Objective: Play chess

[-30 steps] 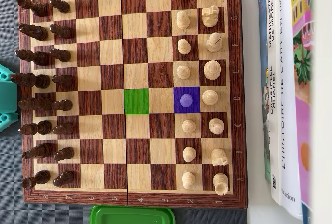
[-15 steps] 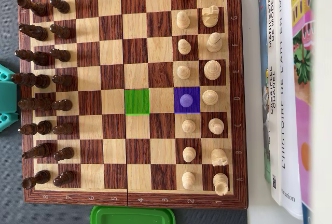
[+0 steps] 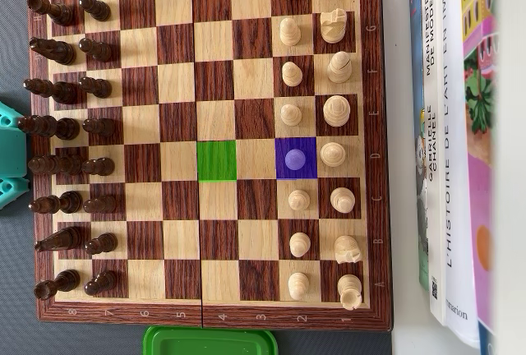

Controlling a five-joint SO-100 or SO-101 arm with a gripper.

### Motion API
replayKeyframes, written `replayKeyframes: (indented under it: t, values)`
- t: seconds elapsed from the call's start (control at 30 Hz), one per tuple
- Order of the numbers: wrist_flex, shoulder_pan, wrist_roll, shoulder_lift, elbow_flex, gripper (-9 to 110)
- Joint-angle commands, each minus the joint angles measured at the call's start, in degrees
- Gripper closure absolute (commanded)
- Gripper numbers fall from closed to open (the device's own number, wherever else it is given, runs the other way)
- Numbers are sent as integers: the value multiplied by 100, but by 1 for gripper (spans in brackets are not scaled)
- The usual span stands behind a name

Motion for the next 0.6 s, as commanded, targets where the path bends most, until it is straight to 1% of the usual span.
replayKeyframes:
  t: [0.0,0.27,0.43,0.57]
  values:
    - [1354,-26,-132,-308,-448,89]
    - [5115,-44,-97,-1107,-1257,89]
    - [7532,35,-97,-1837,-2057,89]
    - [9079,132,-97,-2505,-2725,89]
